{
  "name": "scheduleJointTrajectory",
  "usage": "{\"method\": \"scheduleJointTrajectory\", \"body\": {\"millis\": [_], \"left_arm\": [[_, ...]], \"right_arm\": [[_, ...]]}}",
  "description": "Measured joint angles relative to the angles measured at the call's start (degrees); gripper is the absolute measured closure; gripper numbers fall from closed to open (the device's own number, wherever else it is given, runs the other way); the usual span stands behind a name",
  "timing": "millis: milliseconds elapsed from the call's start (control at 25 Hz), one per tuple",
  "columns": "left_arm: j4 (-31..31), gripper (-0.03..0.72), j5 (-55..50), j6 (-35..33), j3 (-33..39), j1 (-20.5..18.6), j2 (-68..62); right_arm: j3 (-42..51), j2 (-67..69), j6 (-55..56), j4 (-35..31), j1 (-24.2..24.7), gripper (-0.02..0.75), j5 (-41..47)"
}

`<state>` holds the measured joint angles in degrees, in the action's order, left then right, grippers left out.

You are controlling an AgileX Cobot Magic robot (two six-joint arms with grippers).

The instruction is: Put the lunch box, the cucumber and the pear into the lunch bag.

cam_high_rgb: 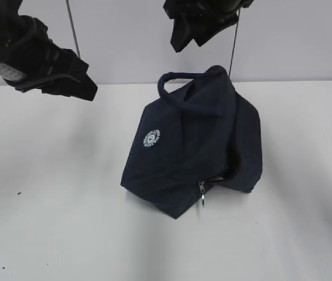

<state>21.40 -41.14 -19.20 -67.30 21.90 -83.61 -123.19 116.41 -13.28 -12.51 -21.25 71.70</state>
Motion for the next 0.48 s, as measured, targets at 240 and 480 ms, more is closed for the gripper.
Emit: {"method": "scheduleJointTrajectory", "body": {"millis": [240,480], "left_arm": [[0.0,0.381,-0.1,-0.4,0.0,0.0,0.0],[0.2,0.381,-0.1,-3.2,0.0,0.0,0.0]], "right_arm": [[0.3,-1.7,1.1,5.0,0.0,0.332,0.0],[13.5,-8.6,1.4,7.4,0.0,0.346,-0.4]]}}
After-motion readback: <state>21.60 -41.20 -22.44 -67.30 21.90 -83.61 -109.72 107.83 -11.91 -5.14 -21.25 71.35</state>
